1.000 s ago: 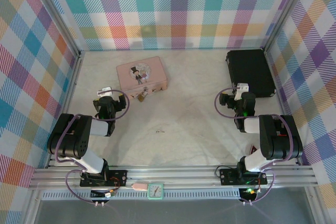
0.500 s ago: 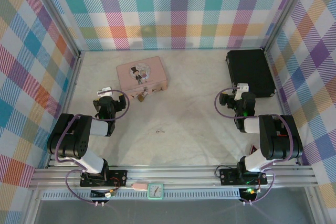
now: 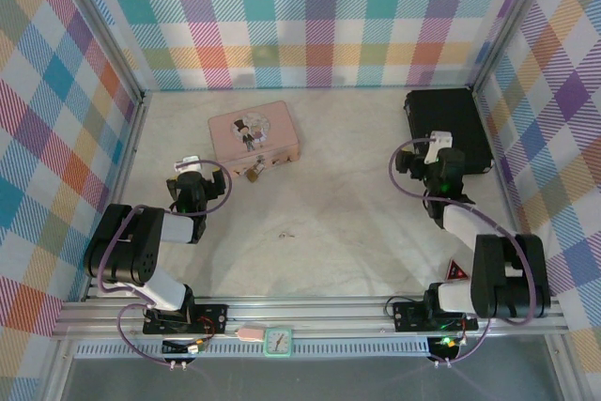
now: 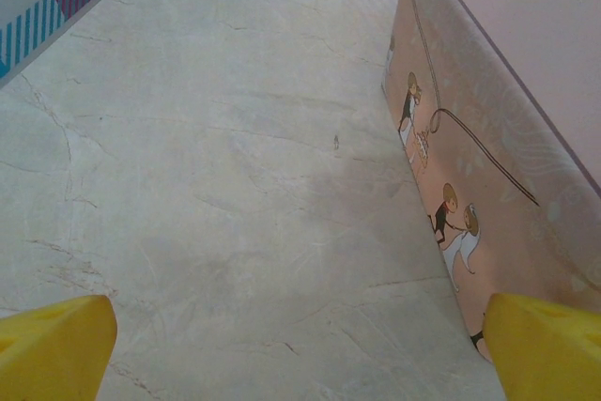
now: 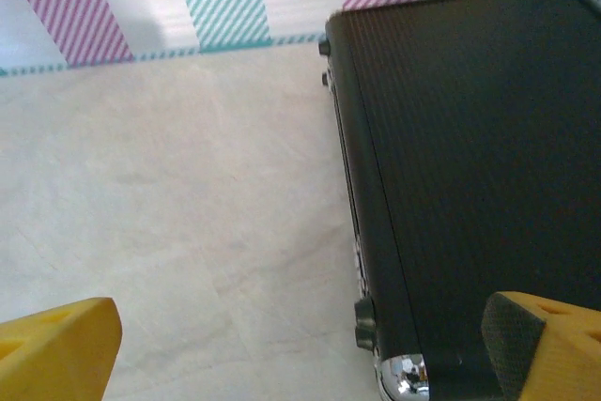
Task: Unlock the padlock with the key
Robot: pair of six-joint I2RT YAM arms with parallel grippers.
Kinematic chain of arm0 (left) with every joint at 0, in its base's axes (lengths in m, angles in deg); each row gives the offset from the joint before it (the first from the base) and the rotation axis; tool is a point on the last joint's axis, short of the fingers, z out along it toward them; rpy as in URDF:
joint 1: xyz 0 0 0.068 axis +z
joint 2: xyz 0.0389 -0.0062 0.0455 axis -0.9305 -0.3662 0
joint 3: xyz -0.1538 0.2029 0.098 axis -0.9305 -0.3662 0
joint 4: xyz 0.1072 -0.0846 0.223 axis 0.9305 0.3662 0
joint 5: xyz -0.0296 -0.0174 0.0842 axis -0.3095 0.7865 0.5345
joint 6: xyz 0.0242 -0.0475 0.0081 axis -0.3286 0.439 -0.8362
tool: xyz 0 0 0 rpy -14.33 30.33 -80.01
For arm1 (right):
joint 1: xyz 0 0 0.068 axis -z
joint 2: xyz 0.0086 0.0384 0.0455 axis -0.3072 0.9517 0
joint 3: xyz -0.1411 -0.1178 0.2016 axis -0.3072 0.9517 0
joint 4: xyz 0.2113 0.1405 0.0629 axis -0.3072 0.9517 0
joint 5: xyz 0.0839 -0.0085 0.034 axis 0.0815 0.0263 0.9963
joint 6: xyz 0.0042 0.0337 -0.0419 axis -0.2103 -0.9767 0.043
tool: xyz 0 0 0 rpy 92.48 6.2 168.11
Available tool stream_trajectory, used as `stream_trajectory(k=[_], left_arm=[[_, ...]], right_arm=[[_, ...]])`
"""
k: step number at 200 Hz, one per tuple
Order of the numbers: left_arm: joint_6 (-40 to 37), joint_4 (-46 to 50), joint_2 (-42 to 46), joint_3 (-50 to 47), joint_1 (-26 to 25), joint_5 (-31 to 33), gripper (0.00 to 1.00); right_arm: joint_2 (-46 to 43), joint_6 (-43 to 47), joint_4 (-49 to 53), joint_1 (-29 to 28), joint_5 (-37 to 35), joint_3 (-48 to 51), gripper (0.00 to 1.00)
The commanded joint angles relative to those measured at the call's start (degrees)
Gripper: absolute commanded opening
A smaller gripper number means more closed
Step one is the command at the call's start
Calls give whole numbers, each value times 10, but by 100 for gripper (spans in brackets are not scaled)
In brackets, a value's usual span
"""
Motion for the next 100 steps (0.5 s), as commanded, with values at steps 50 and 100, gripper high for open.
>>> stream_trajectory(k=[50, 100], left_arm=[[106, 383, 144, 200, -27, 8, 99], [278, 463, 172, 216, -35, -122, 97]], right_arm=[[10, -48, 322, -217, 7, -162, 95], [110, -50, 488, -392, 99, -279, 78]])
